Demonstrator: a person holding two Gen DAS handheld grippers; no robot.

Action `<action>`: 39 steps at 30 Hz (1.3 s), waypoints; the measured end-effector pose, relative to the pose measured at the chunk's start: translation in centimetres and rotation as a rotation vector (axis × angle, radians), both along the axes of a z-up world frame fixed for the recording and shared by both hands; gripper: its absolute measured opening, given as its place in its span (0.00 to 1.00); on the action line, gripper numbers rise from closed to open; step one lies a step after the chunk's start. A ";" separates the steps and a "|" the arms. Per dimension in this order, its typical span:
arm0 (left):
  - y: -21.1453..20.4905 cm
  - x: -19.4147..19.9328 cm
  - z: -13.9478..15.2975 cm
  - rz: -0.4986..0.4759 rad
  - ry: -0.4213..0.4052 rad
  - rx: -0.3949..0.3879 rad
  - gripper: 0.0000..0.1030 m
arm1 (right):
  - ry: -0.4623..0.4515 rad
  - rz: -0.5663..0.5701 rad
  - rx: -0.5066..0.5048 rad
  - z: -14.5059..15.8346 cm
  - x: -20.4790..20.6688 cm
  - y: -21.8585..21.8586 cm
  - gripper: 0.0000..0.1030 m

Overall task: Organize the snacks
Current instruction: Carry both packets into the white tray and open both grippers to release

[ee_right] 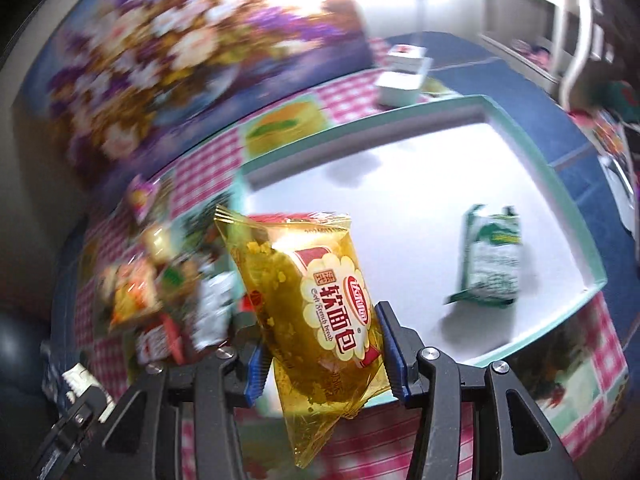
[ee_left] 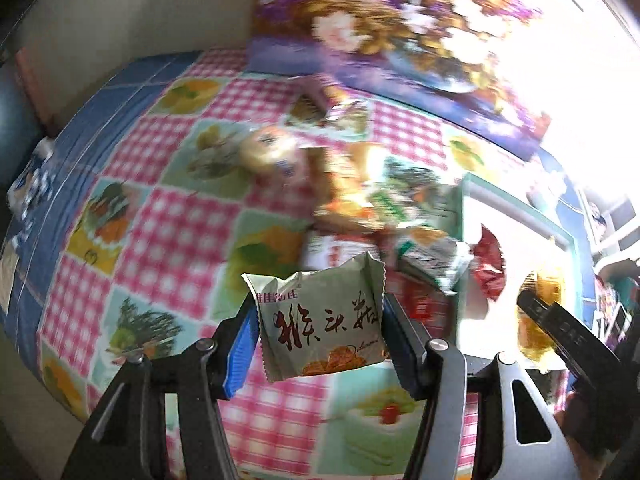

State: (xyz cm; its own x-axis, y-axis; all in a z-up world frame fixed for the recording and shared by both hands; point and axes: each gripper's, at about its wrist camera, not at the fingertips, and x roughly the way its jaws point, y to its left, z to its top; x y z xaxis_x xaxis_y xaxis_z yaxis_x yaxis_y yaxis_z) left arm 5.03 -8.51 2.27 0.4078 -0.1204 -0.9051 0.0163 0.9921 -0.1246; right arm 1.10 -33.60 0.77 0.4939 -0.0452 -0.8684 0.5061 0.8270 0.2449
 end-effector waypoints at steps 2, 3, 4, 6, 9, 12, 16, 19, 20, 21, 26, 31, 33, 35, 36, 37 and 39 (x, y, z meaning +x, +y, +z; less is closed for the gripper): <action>-1.8 0.1 0.3 -0.040 -0.005 0.009 0.59 | 0.002 -0.039 -0.018 -0.1 -0.3 -1.3 0.49; -2.7 0.2 0.5 -0.058 -0.007 0.014 0.59 | 0.003 -0.056 -0.022 -0.1 -0.4 -1.9 0.49; -4.0 0.3 0.7 -0.083 -0.009 0.018 0.59 | 0.003 -0.073 -0.022 -0.2 -0.5 -2.6 0.49; -5.8 0.7 0.8 -0.115 -0.007 0.011 0.59 | 0.007 -0.102 -0.029 -0.4 -0.7 -3.6 0.49; -8.3 1.3 0.8 -0.144 0.009 -0.014 0.59 | 0.011 -0.136 -0.033 -0.7 -1.0 -5.0 0.49; -11.0 1.8 0.8 -0.180 0.004 -0.014 0.59 | 0.004 -0.164 -0.035 -0.7 -1.3 -6.1 0.49; -13.8 2.8 0.8 -0.219 -0.005 -0.043 0.59 | -0.012 -0.195 -0.042 -0.4 -1.6 -7.2 0.49; -15.4 3.8 0.2 -0.246 -0.010 -0.051 0.59 | -0.014 -0.220 -0.050 -0.4 -1.6 -8.2 0.49; -16.0 4.0 0.0 -0.254 -0.010 -0.056 0.59 | -0.013 -0.231 -0.060 -0.4 -1.6 -8.6 0.49; -16.4 4.3 -0.1 -0.259 -0.010 -0.060 0.59 | -0.012 -0.242 -0.074 -0.4 -1.5 -9.0 0.49; -18.6 5.6 -0.6 -0.286 -0.016 -0.093 0.59 | -0.007 -0.224 -0.160 -0.2 -0.8 -10.7 0.49; -20.3 6.7 -1.0 -0.304 -0.026 -0.103 0.59 | 0.013 -0.187 -0.178 -0.9 0.4 -12.0 0.49; -21.1 6.9 -1.0 -0.322 -0.035 -0.106 0.59 | 0.032 -0.178 -0.198 -1.4 0.9 -12.5 0.49; -21.8 7.1 -1.1 -0.336 -0.039 -0.111 0.59 | 0.043 -0.170 -0.212 -1.7 1.3 -12.9 0.49; -22.2 7.2 -1.1 -0.345 -0.041 -0.116 0.59 | 0.048 -0.168 -0.217 -1.9 1.5 -13.2 0.49; -22.6 7.3 -1.2 -0.355 -0.043 -0.120 0.59 | 0.051 -0.166 -0.221 -1.9 1.7 -13.4 0.49; -23.1 7.5 -1.4 -0.367 -0.043 -0.118 0.59 | 0.055 -0.159 -0.228 -2.0 2.1 -13.8 0.49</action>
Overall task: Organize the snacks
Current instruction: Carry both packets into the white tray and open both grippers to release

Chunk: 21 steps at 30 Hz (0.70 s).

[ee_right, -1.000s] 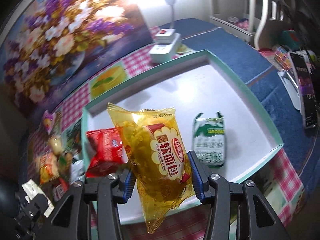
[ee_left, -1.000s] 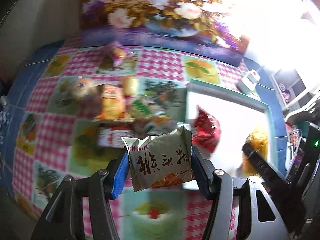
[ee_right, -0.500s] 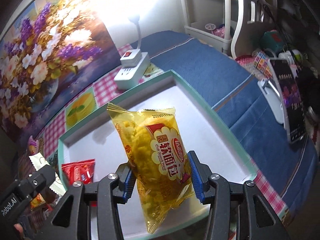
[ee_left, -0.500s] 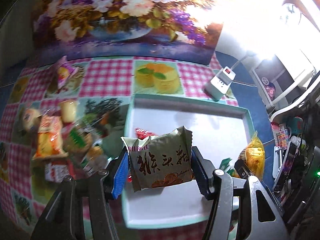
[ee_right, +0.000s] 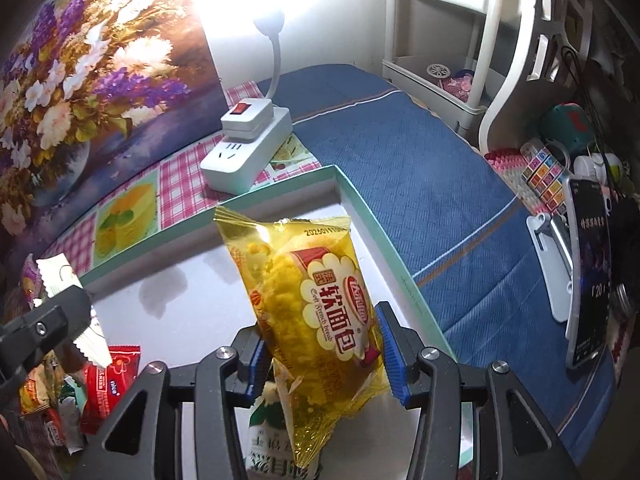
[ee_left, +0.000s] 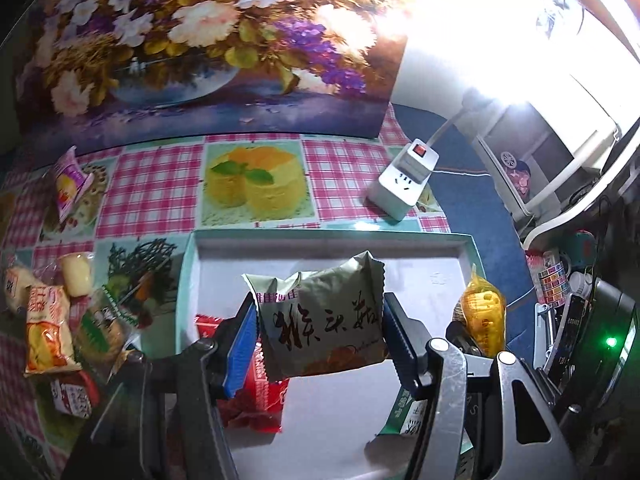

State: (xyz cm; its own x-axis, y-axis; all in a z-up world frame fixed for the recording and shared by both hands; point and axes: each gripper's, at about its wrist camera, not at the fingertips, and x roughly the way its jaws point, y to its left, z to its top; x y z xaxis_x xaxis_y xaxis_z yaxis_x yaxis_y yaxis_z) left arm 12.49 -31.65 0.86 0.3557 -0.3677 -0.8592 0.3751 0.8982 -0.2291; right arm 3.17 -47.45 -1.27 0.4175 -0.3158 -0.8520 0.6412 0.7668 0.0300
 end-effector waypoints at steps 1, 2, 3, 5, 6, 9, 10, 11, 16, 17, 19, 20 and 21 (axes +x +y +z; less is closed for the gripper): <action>-0.3 0.2 -0.2 -0.004 0.000 0.004 0.59 | 0.004 0.002 0.000 -0.1 0.2 -0.2 0.49; -0.4 0.3 -0.4 -0.006 0.002 0.007 0.59 | 0.010 0.002 0.004 -0.3 0.4 -0.5 0.49; -0.5 0.4 -0.5 -0.006 0.005 0.008 0.59 | 0.015 0.001 0.006 -0.4 0.6 -0.7 0.50; -0.6 0.8 -0.8 -0.002 0.015 0.005 0.59 | 0.026 0.003 0.002 -0.5 1.0 -1.0 0.50; -0.6 0.9 -1.0 0.000 0.021 0.003 0.59 | 0.031 0.007 -0.004 -0.6 1.2 -1.0 0.50; -0.5 1.4 -1.3 0.011 0.031 0.007 0.61 | 0.037 0.024 -0.011 -0.7 1.9 -1.1 0.50; -0.3 1.6 -1.4 0.020 0.036 0.009 0.63 | 0.036 0.029 -0.004 -0.7 2.1 -1.2 0.50; -0.1 1.7 -1.5 0.026 0.042 0.010 0.67 | 0.036 0.033 0.002 -0.8 2.2 -1.2 0.50; 0.8 2.1 -1.5 0.048 0.061 0.003 0.68 | 0.055 0.036 0.013 -1.0 2.4 -1.1 0.52; 0.9 2.1 -1.4 0.050 0.060 0.006 0.68 | 0.054 0.042 0.015 -1.0 2.4 -1.0 0.52; 1.2 2.1 -1.3 0.057 0.061 0.007 0.68 | 0.054 0.055 0.007 -0.8 2.4 -0.7 0.54; 1.4 2.1 -1.3 0.063 0.065 0.005 0.68 | 0.055 0.060 0.004 -0.7 2.4 -0.6 0.55; 1.7 2.1 -1.2 0.070 0.069 0.003 0.69 | 0.053 0.066 0.012 -0.6 2.4 -0.5 0.58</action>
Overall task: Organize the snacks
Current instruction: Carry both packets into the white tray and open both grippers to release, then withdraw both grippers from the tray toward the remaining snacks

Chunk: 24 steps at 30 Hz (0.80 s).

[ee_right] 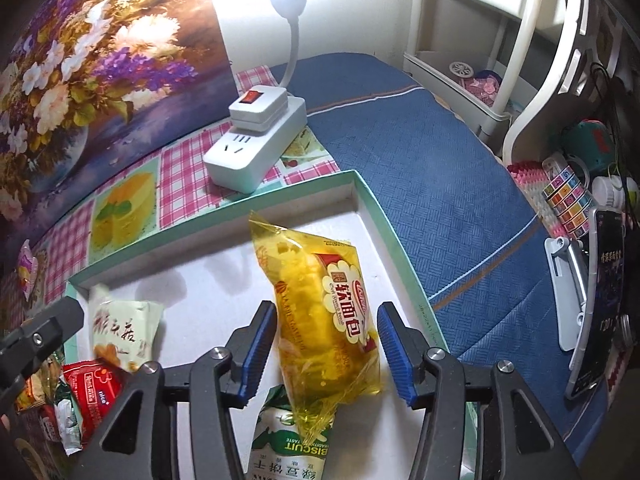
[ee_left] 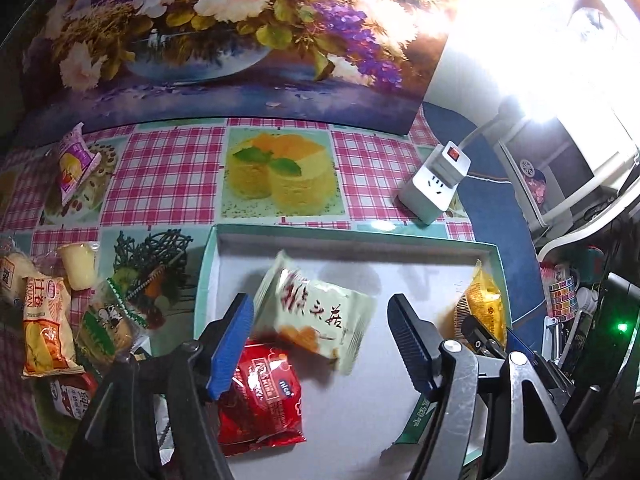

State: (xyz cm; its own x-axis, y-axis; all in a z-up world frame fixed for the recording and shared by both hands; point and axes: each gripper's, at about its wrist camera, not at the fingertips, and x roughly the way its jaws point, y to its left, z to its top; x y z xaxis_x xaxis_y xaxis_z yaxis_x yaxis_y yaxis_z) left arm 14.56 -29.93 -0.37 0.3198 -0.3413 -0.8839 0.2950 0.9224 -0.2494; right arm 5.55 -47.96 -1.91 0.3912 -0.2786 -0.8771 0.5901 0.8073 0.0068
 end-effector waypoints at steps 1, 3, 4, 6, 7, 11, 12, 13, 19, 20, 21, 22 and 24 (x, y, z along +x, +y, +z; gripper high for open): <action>0.2 0.0 0.0 0.005 0.001 0.000 0.69 | -0.001 0.007 0.010 0.0 0.0 0.1 0.63; 0.8 -0.1 0.1 0.017 -0.006 0.007 0.86 | -0.011 0.024 0.027 0.1 -0.1 0.3 0.77; 1.0 -0.2 0.2 0.023 -0.012 0.012 0.92 | -0.018 0.029 0.028 0.1 -0.3 0.5 0.85; 1.9 -0.3 0.4 0.042 -0.029 0.020 0.94 | -0.021 0.034 0.020 0.1 -0.6 0.8 0.91; 2.3 -0.4 0.4 0.050 -0.030 0.025 0.94 | -0.020 0.035 0.017 0.1 -0.8 0.9 0.95; 4.1 -0.9 0.8 0.084 -0.049 0.053 0.94 | -0.018 0.037 0.008 0.2 -1.5 1.5 1.00; 4.5 -1.0 0.8 0.094 -0.059 0.070 0.94 | -0.016 0.039 0.006 0.3 -1.7 1.6 1.00; 4.7 -1.2 0.8 0.101 -0.067 0.082 0.94 | -0.013 0.041 0.001 0.3 -1.9 1.8 1.00; 7.4 -2.2 0.3 0.163 -0.087 0.148 0.94 | 0.007 0.057 -0.029 0.5 -2.9 3.4 1.00; 7.9 -2.3 0.3 0.173 -0.083 0.148 0.95 | 0.008 0.060 -0.028 0.5 -3.0 3.7 1.00; 8.5 -2.4 0.3 0.183 -0.081 0.148 0.95 | 0.009 0.063 -0.027 0.6 -3.2 4.0 1.00; 9.0 -2.5 0.4 0.194 -0.083 0.149 0.95 | 0.010 0.064 -0.029 0.7 -3.3 4.4 1.00; 10.0 -2.9 0.4 0.218 -0.083 0.171 0.95 | 0.014 0.066 -0.040 0.9 -3.6 5.1 1.00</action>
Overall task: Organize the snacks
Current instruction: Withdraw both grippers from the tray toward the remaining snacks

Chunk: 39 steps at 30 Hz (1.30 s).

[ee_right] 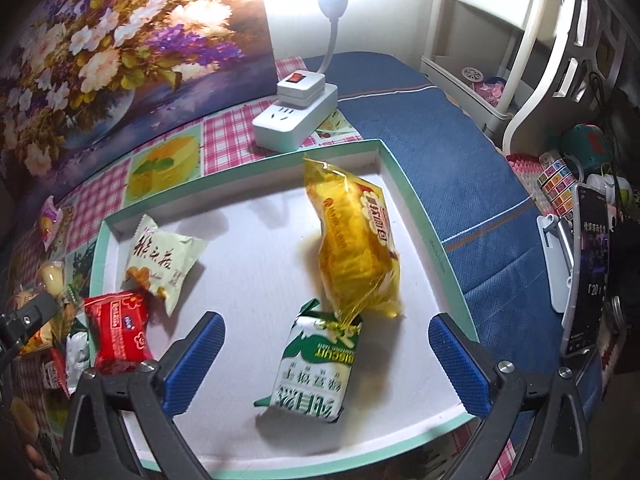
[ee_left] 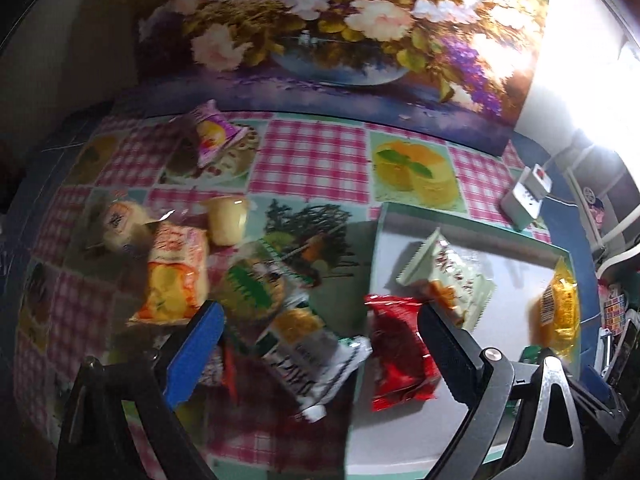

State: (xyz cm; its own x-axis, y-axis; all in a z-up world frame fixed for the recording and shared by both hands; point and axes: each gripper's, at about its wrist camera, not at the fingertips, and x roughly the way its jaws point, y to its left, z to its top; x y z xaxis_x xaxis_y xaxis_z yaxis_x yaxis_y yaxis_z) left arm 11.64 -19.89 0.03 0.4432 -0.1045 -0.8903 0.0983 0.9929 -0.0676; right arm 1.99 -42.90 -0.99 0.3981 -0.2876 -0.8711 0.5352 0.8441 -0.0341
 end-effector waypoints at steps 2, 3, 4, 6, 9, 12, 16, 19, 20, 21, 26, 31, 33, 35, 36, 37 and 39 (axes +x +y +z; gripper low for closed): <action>1.2 -0.4 -0.2 0.027 0.016 0.037 0.95 | 0.004 -0.002 -0.008 0.3 -0.2 0.6 1.00; 1.7 -0.5 -0.3 0.035 0.023 0.047 0.95 | 0.006 -0.004 -0.009 0.4 -0.3 0.9 1.00; 2.4 -0.7 -0.5 0.050 0.037 0.066 0.95 | 0.005 -0.006 -0.007 0.6 -0.4 1.2 1.00; 3.5 -1.0 -0.8 0.075 0.050 0.090 0.95 | 0.004 -0.008 -0.003 0.8 -0.6 1.8 1.00; 5.2 -1.4 -0.8 0.106 0.055 0.103 0.95 | 0.008 -0.003 0.004 1.1 -0.8 3.1 1.00; 6.6 -1.6 -0.6 0.131 0.051 0.113 0.95 | 0.000 0.010 0.018 1.4 -0.9 4.8 1.00; 8.2 -1.9 -0.3 0.157 0.040 0.111 0.95 | -0.002 0.037 0.026 1.5 -0.3 7.4 1.00; 9.6 -1.7 -0.1 0.199 0.025 0.097 0.95 | -0.008 0.061 0.041 1.6 0.5 9.4 1.00; 10.0 -1.7 0.0 0.208 0.018 0.098 0.95 | -0.012 0.069 0.046 1.6 0.8 10.1 1.00; 10.4 -1.6 0.0 0.217 0.011 0.105 0.95 | -0.020 0.079 0.052 1.7 1.1 10.8 1.00; 13.2 -1.5 0.9 0.280 -0.051 0.109 0.95 | -0.050 0.097 0.068 2.0 2.5 13.5 1.00; 16.1 -1.2 1.2 0.347 -0.067 0.109 0.95 | -0.069 0.099 0.091 2.0 3.8 15.5 1.00; 17.2 -1.1 1.2 0.375 -0.059 0.097 0.95 | -0.067 0.100 0.102 1.7 4.4 16.2 1.00; 18.6 -1.1 1.1 0.403 -0.044 0.048 0.95 | -0.064 0.106 0.120 1.3 5.0 16.8 1.00; 19.1 -1.1 1.1 0.413 -0.042 0.019 0.95 | -0.063 0.112 0.123 1.1 5.3 17.2 1.00; 19.7 -1.2 1.1 0.422 -0.040 -0.016 0.95 | -0.059 0.120 0.121 0.9 5.5 17.6 1.00; 20.5 -1.2 1.1 0.431 -0.042 -0.075 0.95 | -0.047 0.135 0.112 0.5 6.0 18.2 1.00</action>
